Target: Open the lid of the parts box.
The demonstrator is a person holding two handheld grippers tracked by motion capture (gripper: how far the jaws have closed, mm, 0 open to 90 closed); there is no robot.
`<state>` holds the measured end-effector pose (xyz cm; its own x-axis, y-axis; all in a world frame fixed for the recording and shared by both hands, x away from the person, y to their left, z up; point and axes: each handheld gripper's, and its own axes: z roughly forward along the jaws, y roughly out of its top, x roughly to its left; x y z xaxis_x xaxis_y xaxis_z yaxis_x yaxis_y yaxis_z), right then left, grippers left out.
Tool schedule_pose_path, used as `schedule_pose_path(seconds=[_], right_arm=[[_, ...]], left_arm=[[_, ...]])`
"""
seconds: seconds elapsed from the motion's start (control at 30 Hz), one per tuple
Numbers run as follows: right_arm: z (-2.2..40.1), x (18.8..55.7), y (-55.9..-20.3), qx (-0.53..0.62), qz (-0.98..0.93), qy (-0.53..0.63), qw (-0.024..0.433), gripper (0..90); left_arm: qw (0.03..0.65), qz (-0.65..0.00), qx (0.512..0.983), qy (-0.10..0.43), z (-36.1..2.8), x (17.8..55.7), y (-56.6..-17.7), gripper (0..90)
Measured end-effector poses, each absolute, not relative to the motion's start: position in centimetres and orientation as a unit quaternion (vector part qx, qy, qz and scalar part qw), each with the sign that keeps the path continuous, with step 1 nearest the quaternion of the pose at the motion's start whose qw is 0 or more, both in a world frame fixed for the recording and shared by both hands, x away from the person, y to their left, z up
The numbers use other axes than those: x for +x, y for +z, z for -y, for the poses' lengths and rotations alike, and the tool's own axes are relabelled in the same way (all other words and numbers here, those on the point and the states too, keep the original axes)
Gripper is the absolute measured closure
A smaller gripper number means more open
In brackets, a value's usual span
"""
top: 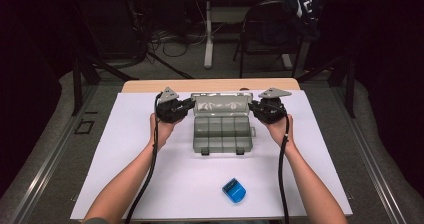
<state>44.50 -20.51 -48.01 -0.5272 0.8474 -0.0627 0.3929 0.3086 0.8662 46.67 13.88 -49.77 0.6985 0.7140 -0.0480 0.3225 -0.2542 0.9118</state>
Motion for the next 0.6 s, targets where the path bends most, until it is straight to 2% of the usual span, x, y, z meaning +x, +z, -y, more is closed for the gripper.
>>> schedule_pose_path(seconds=[0.6], right_arm=[[20.2, 46.0, -50.0, 0.425, -0.77, 0.402, 0.254, 77.1]], left_arm=[[0.487, -0.357, 0.774, 0.19, -13.1, 47.8, -51.4, 76.2]])
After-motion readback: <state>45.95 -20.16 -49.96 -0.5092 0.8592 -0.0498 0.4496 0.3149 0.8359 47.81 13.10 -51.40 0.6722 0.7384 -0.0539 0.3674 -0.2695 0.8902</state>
